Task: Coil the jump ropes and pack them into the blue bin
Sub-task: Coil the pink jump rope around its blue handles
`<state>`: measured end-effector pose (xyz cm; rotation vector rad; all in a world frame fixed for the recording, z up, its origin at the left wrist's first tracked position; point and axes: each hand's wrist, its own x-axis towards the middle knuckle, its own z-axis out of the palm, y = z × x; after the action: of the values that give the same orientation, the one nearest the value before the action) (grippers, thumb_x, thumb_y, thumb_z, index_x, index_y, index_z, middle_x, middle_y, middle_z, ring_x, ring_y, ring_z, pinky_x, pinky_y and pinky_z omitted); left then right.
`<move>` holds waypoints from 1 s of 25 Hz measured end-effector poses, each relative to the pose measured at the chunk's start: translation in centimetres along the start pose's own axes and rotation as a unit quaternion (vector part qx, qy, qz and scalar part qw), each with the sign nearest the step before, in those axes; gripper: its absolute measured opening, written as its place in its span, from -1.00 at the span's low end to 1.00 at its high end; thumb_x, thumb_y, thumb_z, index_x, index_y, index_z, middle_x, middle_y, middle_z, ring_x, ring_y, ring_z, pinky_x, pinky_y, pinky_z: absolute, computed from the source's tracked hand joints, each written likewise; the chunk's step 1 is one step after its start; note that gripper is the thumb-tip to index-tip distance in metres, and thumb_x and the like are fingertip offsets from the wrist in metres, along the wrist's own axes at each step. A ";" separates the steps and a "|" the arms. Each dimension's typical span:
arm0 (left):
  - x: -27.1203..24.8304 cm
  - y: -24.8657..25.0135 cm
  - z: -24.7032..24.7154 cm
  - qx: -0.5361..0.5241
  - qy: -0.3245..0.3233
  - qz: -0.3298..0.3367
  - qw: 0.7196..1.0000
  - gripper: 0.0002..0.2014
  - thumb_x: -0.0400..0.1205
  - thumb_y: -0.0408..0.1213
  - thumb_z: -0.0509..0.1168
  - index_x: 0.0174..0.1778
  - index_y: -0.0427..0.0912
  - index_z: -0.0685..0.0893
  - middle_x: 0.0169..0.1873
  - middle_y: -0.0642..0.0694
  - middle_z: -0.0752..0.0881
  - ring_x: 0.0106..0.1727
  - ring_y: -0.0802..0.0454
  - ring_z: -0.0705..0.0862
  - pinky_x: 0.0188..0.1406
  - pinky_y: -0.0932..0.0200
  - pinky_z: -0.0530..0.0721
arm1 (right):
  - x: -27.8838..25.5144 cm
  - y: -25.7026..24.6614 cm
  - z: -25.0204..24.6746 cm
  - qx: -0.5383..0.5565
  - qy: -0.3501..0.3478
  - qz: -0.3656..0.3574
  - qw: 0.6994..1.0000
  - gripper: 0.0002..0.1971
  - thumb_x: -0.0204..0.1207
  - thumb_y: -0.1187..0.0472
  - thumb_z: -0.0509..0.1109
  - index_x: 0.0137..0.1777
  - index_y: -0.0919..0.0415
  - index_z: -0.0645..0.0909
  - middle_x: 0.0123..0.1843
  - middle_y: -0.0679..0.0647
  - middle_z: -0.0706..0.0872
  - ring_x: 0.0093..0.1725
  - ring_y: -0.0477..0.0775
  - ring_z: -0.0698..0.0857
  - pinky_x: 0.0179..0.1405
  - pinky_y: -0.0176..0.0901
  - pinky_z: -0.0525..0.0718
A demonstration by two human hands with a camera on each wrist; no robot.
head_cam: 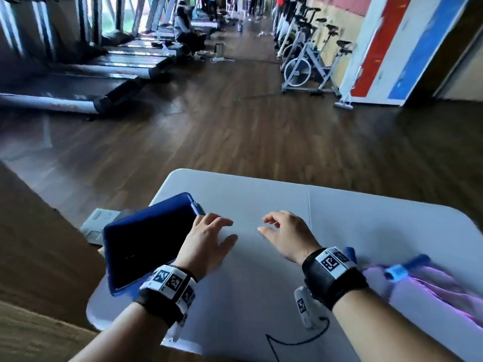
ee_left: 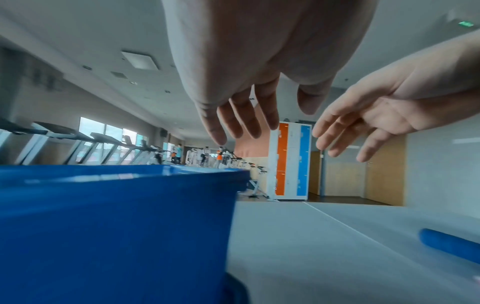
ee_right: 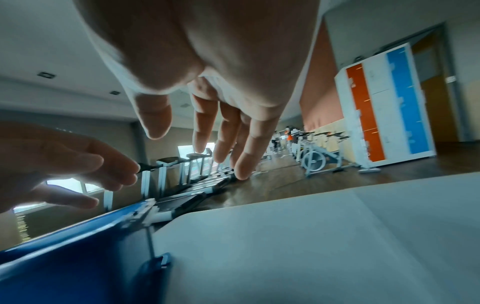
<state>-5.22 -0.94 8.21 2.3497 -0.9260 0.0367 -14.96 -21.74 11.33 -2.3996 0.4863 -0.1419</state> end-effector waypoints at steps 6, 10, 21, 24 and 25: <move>0.8 10.6 11.4 -0.028 -0.117 0.041 0.992 -0.68 0.66 0.06 0.39 0.29 0.06 0.73 0.20 0.06 0.69 0.35 -0.01 0.51 0.33 0.09 0.54 | -8.4 15.1 -7.8 -0.023 0.058 0.140 0.988 -0.83 0.53 0.03 0.52 -0.04 0.13 0.77 0.01 0.05 0.78 0.07 0.12 0.72 0.07 -0.17 0.56; 0.2 17.2 18.3 -0.037 -0.185 0.026 0.982 -0.69 0.67 0.04 0.38 0.28 0.04 0.73 0.15 0.05 0.70 0.29 0.00 0.57 0.27 0.10 0.56 | -12.8 23.1 -11.5 -0.025 0.055 0.204 0.977 -0.89 0.53 0.06 0.49 -0.07 0.08 0.73 0.00 0.03 0.77 0.04 0.13 0.74 0.09 -0.09 0.66; 2.1 22.9 27.7 0.038 -0.310 -0.180 0.933 -0.30 0.51 0.22 0.41 0.51 -0.05 0.53 0.07 -0.10 0.80 0.07 -0.09 0.76 0.02 0.13 0.68 | -10.1 33.5 -13.3 -0.010 0.006 0.340 0.940 -0.63 0.53 -0.07 0.47 0.16 0.16 0.56 0.11 0.22 0.78 0.03 0.27 0.72 -0.12 -0.09 0.57; 1.9 23.7 28.8 0.037 -0.298 -0.185 0.936 -0.45 0.51 0.10 0.40 0.41 -0.03 0.62 0.05 -0.11 0.80 0.00 -0.09 0.75 -0.08 0.17 0.64 | -8.5 34.7 -12.4 0.038 0.054 0.401 0.914 -0.49 0.44 -0.24 0.51 0.05 0.21 0.53 0.08 0.25 0.77 -0.05 0.27 0.70 -0.17 -0.10 0.52; 1.9 23.8 29.0 0.036 -0.297 -0.180 0.937 -0.53 0.52 0.04 0.39 0.34 -0.03 0.67 0.01 -0.09 0.81 -0.04 -0.08 0.74 -0.12 0.18 0.64 | -8.1 34.8 -11.9 0.051 0.072 0.417 0.905 -0.42 0.41 -0.25 0.54 0.11 0.26 0.58 0.14 0.26 0.78 0.03 0.29 0.74 -0.13 -0.10 0.54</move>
<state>-24.14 -31.59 -2.46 2.6105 -0.7384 -0.8379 -35.83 -50.23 -1.66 -1.8916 1.4785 0.0412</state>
